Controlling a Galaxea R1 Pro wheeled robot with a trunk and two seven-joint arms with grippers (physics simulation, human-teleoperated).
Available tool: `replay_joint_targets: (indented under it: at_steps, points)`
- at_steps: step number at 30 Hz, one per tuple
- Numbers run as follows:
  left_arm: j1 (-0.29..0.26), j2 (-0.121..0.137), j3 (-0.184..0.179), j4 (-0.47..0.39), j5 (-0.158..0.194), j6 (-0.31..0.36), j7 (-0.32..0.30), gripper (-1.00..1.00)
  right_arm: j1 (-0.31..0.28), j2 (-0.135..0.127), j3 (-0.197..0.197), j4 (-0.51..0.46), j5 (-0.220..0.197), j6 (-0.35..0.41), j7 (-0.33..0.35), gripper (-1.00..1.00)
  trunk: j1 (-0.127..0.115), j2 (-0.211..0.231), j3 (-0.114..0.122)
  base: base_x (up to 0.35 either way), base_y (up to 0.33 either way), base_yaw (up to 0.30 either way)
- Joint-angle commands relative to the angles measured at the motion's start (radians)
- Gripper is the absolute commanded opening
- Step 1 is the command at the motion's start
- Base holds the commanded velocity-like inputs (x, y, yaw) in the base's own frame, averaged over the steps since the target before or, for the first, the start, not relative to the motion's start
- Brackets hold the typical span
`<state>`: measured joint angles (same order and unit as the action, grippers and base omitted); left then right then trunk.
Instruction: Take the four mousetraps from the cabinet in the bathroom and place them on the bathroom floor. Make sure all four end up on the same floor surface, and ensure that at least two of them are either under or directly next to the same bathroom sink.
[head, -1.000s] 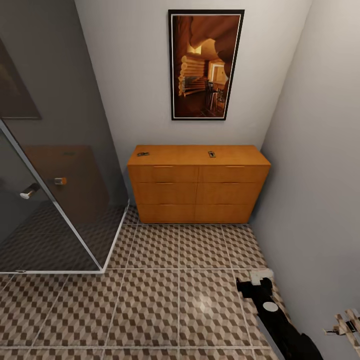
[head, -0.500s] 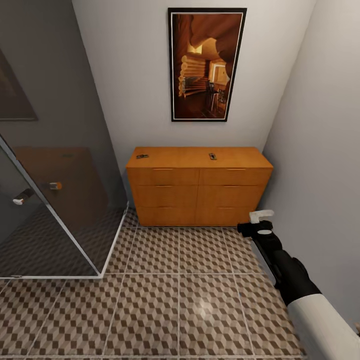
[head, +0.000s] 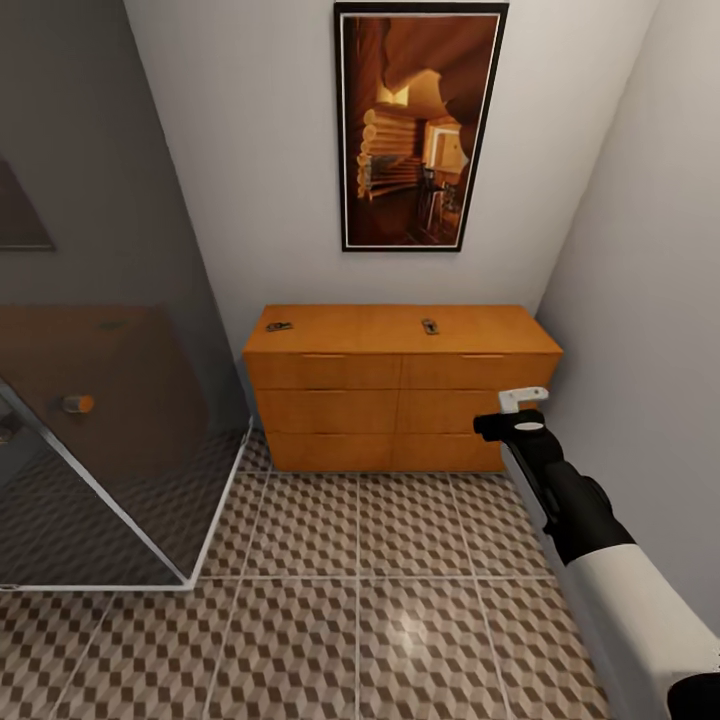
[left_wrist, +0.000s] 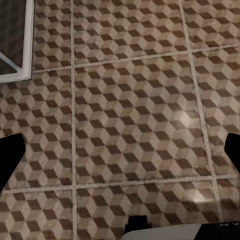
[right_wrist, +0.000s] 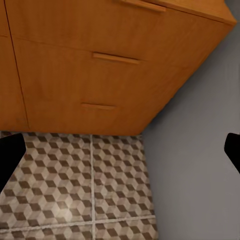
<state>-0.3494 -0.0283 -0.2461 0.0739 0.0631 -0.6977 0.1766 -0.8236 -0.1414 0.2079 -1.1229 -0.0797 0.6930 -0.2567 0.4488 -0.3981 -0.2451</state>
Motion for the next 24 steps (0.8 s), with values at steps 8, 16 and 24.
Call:
replay_joint_targets:
  at_steps: [8, 16, 24]
  points:
    - [-0.002, -0.001, -0.009, 0.004, 0.006, -0.006, 0.003, 1.0, -0.003, 0.002, 0.004, 0.039, -0.01, 0.005, 0.004, 1.0, 0.001, -0.002, -0.002, 0.332, 0.0, 0.0]
    - [-0.002, 0.0, -0.009, 0.004, 0.006, -0.006, 0.003, 1.0, -0.003, 0.004, 0.004, 0.053, -0.013, 0.004, 0.006, 1.0, 0.001, -0.002, -0.002, 0.332, 0.0, 0.0]
    - [-0.002, -0.001, -0.009, 0.004, 0.007, -0.005, 0.003, 1.0, -0.003, 0.005, 0.004, 0.053, -0.014, 0.003, 0.007, 1.0, 0.001, -0.002, -0.002, 0.332, 0.0, 0.0]
